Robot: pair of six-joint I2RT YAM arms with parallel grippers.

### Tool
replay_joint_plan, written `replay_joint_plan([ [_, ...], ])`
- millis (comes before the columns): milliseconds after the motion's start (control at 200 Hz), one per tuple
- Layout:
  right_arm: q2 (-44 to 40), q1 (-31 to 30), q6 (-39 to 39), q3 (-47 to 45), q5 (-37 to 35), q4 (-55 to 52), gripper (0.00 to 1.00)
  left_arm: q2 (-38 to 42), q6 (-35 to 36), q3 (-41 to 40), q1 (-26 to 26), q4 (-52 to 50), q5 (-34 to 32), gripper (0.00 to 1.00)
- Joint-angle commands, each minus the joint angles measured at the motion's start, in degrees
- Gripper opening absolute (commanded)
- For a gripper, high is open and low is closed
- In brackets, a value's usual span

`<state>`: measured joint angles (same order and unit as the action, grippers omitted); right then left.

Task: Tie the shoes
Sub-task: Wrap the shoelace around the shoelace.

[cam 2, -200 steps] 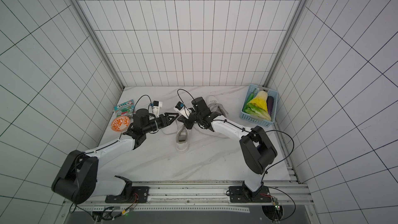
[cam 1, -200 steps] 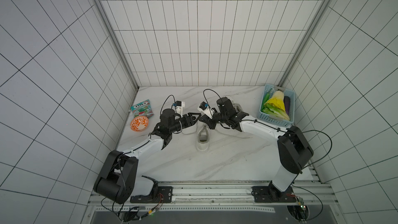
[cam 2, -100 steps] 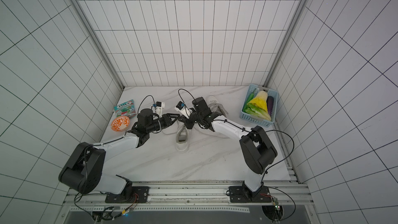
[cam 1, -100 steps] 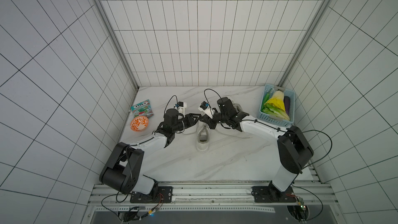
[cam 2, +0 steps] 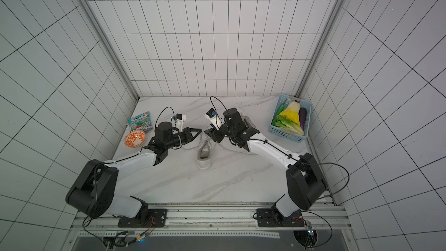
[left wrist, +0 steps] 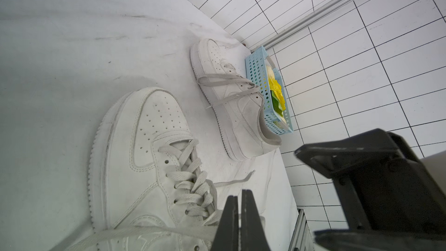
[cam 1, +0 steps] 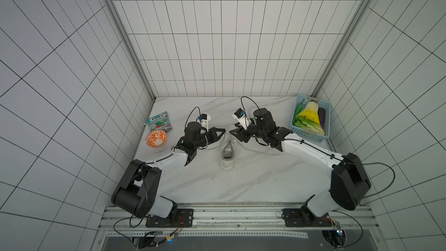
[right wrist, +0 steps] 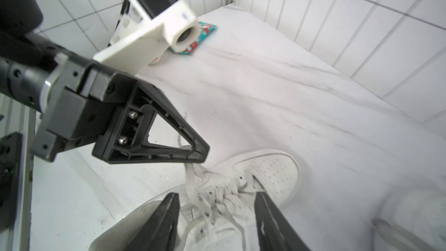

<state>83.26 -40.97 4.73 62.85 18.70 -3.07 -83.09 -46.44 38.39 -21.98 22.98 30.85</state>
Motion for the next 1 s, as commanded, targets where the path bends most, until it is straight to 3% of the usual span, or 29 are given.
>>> replay_joint_plan([
  [0,-8.7,4.1,-14.0,-5.6,-10.0,-8.5,0.6,1.4,2.5,0.3,-0.2,0.1,0.6,0.0],
  [185,-20.7,7.2,-37.1,-16.4,-23.3,-18.9,0.68,2.0,4.6,0.3,-0.2,-1.3,0.0,0.0],
  [300,-22.7,7.4,-48.7,-19.5,-30.2,-24.6,0.69,2.6,5.5,0.2,-0.2,-2.2,-0.4,0.0],
  [420,-17.0,7.6,-58.6,-17.7,-37.6,-33.0,0.65,3.1,5.6,0.0,-0.1,-2.3,-0.3,0.0],
  [520,-9.5,6.9,-63.7,-14.6,-36.7,-34.5,0.57,3.0,5.6,0.0,-0.2,-2.2,-0.2,0.0],
  [745,4.6,-0.4,-73.0,-4.8,-40.3,-35.2,0.6,2.8,5.3,-0.1,-0.2,-2.2,-0.4,0.0],
  [995,12.0,-2.8,-80.6,0.3,-40.8,-34.2,0.61,2.5,5.6,-0.1,-0.2,-1.5,0.3,0.0],
])
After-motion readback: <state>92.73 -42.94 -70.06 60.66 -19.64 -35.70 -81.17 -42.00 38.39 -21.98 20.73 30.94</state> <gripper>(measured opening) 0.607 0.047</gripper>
